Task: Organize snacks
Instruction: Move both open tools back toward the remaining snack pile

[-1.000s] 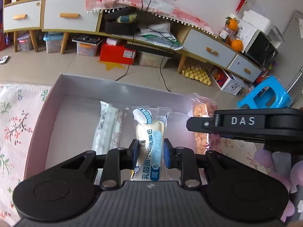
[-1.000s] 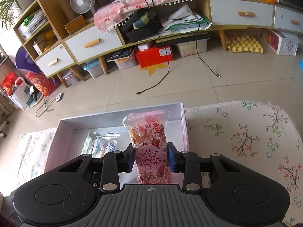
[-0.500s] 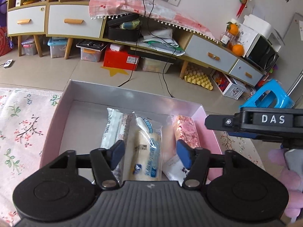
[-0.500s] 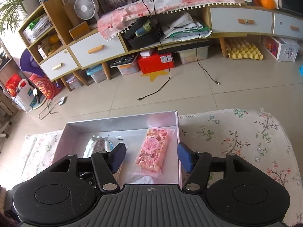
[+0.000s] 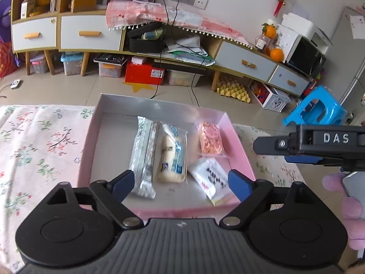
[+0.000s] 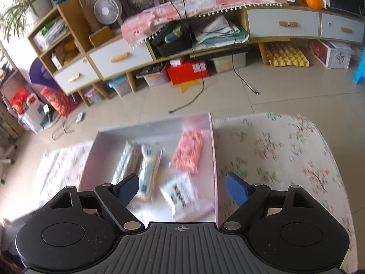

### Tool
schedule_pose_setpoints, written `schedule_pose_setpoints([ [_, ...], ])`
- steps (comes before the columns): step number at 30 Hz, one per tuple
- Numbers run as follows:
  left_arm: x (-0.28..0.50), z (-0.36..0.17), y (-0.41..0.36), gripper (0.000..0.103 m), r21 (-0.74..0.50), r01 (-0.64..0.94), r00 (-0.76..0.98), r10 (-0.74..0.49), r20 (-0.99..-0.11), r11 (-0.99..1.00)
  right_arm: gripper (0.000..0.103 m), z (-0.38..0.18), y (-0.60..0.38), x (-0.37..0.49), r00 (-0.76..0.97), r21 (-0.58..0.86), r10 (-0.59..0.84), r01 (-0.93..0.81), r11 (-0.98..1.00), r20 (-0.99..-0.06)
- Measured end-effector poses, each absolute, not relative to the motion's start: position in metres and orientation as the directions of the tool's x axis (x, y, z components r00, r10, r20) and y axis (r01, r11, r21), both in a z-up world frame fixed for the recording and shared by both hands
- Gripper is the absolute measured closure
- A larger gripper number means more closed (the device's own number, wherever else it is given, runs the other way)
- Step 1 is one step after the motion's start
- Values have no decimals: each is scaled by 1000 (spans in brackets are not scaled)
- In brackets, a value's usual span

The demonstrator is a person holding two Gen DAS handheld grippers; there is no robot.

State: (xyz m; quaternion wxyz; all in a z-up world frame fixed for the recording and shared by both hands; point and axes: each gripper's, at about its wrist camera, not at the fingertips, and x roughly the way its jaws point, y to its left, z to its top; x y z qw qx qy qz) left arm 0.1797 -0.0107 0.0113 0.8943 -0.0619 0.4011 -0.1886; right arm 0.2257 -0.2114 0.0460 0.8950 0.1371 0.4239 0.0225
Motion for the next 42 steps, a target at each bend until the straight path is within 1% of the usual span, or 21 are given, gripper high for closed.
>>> schedule_pose_setpoints([
  [3,169,16,-8,11,-244,294,609,-378,-698,924,17,49,-206,209,633,244,147,68,967,-760],
  [6,158,19,-4,8,-236,294,611,-372,-699,926,14,51,-203,195,629,256,158,68,964,-762],
  [10,143,23,-1,4,-216,299,620,-362,-697,929,14,52,-200,176,627,266,161,76,961,-762],
  [15,124,23,4,1,-197,302,616,-348,-706,933,14,49,-192,152,621,231,145,60,971,-770],
  [20,109,16,11,1,-179,287,605,-323,-728,941,13,41,-183,128,612,201,145,23,979,-777],
  [22,105,13,15,1,-183,280,602,-320,-731,943,8,36,-180,120,613,198,148,13,980,-776],
  [23,101,11,17,1,-184,279,601,-321,-732,943,7,34,-179,116,615,198,149,11,980,-774],
  [29,93,2,31,0,-185,273,597,-317,-737,944,7,23,-177,100,616,150,137,-31,988,-776],
  [33,87,-2,37,0,-187,260,595,-310,-742,947,7,18,-186,96,618,137,118,-16,990,-777],
  [37,79,-5,41,0,-174,273,608,-310,-731,946,7,13,-194,89,614,139,121,-18,990,-780],
  [42,69,-11,41,0,-160,306,580,-317,-750,939,7,3,-199,75,592,109,109,-36,993,-798],
])
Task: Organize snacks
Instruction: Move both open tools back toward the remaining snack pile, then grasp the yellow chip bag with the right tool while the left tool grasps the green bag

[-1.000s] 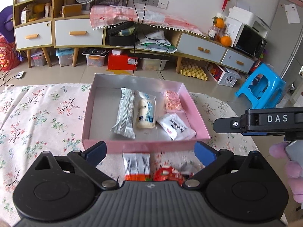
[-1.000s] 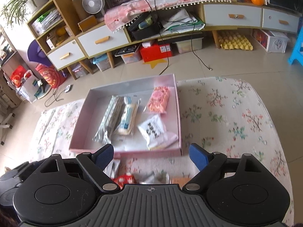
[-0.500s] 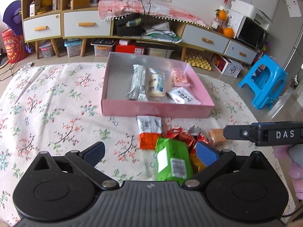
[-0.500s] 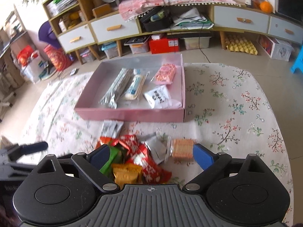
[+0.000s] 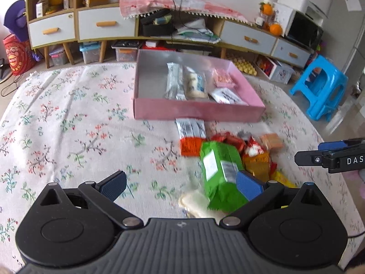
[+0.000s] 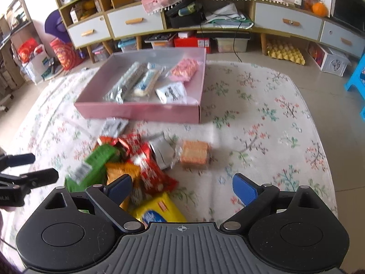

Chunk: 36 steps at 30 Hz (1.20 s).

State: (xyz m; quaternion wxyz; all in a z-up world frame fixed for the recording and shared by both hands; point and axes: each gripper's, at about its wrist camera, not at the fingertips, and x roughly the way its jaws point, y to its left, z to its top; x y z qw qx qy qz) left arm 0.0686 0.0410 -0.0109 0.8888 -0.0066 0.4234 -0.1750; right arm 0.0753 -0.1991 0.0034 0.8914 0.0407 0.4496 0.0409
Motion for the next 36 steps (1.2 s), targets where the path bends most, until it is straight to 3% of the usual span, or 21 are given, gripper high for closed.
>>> schedule_pose_setpoints([
  [7,51,-15,36,0,-135,376,532,-333,-779,917,7,-12,-193,56,537,80,136,-128,989,-833],
  [19,48,-27,6,6,-89,416,597,-346,-724,905,7,-52,-176,57,458,-25,90,-238,971,-884],
  [25,56,-37,-10,17,-76,422,595,-340,-728,903,0,-60,-185,64,452,12,107,-209,978,-886],
  [36,74,-42,-10,38,-139,369,571,-342,-746,919,0,-62,-186,64,466,6,110,-219,976,-878],
])
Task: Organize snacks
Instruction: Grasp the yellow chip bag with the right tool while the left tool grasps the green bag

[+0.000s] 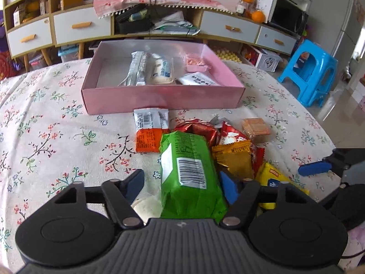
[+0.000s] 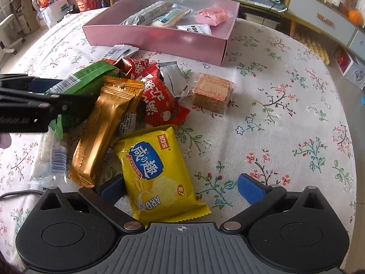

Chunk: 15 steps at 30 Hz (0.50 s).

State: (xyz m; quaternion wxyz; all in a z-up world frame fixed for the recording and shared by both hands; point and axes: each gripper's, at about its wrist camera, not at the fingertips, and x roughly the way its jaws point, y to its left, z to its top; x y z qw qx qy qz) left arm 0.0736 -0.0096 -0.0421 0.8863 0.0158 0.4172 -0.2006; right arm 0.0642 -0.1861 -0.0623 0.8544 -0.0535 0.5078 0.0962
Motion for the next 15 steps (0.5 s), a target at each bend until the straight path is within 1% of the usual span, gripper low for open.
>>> schedule_pose_setpoints([
  [1,75,-43,-9,38,-147,366,565,-346,-749,919,0,-62,-186,65,463,5,110,-223,975,-880],
  [4,78,-45,-9,44,-165,363,549,-354,-757,917,0,-62,-186,69,452,4,119,-247,969,-884],
  [12,82,-49,-15,54,-142,367,531,-332,-780,919,1,-61,-183,74,443,-3,111,-248,969,-889],
  [14,84,-49,-17,56,-138,361,530,-325,-783,922,4,-60,-182,76,440,8,120,-247,969,-890],
  [15,84,-48,-17,56,-139,359,529,-324,-784,923,8,-59,-182,76,440,12,123,-247,969,-890],
])
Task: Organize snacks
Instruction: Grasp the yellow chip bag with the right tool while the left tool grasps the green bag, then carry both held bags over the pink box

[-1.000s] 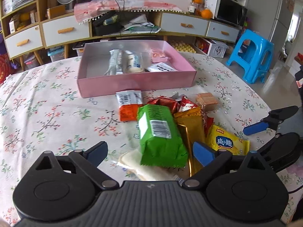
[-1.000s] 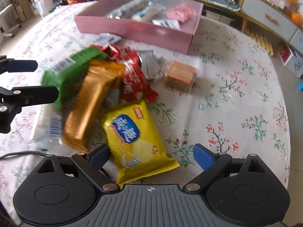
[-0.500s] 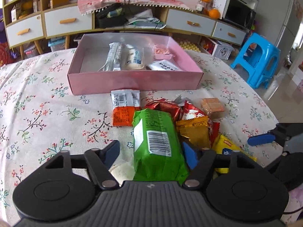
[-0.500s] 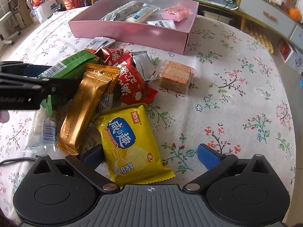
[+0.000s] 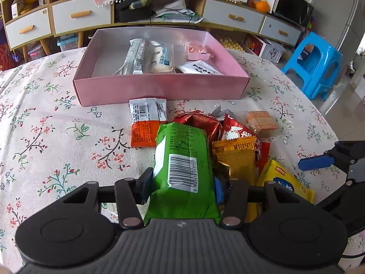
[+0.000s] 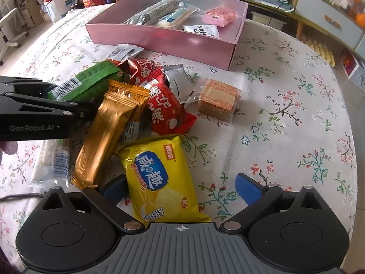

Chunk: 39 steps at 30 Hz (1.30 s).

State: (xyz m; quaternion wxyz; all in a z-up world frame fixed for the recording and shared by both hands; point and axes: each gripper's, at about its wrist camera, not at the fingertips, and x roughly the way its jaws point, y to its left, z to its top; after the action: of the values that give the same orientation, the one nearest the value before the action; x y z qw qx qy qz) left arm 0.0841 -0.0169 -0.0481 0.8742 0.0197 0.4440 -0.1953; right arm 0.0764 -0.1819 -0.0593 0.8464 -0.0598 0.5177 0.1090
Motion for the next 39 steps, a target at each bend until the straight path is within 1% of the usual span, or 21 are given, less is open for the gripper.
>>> schedule_pose_setpoints([
  [1,84,-47,-17,56,-141,356,527,-323,-786,924,12,-58,-182,77,442,13,125,-248,969,-888],
  [2,85,-47,-16,57,-145,352,524,-323,-788,925,15,-56,-181,77,443,16,129,-250,968,-887],
  [4,86,-45,-16,57,-151,345,519,-322,-792,927,26,-54,-181,78,445,20,134,-252,967,-885],
  [5,86,-45,-15,57,-152,343,518,-321,-793,927,30,-52,-181,78,448,19,134,-253,967,-884],
  [7,86,-44,-13,57,-156,337,516,-321,-794,928,48,-50,-181,78,449,29,145,-255,966,-881],
  [8,86,-43,-11,57,-159,334,516,-321,-794,929,52,-48,-182,79,449,37,152,-254,967,-881],
  [14,88,-37,-3,58,-185,313,518,-331,-789,932,53,-46,-188,82,432,100,189,-220,970,-882],
  [21,92,-27,7,58,-218,282,530,-341,-776,934,53,-41,-197,88,408,210,264,-173,962,-874],
  [29,102,-10,17,58,-250,250,582,-351,-733,935,53,-22,-199,94,437,260,306,-163,952,-846],
  [34,121,0,22,58,-230,230,628,-325,-707,946,53,-6,-200,106,464,319,355,-157,935,-812],
  [39,159,1,22,58,-194,221,664,-293,-688,956,53,5,-204,123,512,372,387,-137,918,-767],
])
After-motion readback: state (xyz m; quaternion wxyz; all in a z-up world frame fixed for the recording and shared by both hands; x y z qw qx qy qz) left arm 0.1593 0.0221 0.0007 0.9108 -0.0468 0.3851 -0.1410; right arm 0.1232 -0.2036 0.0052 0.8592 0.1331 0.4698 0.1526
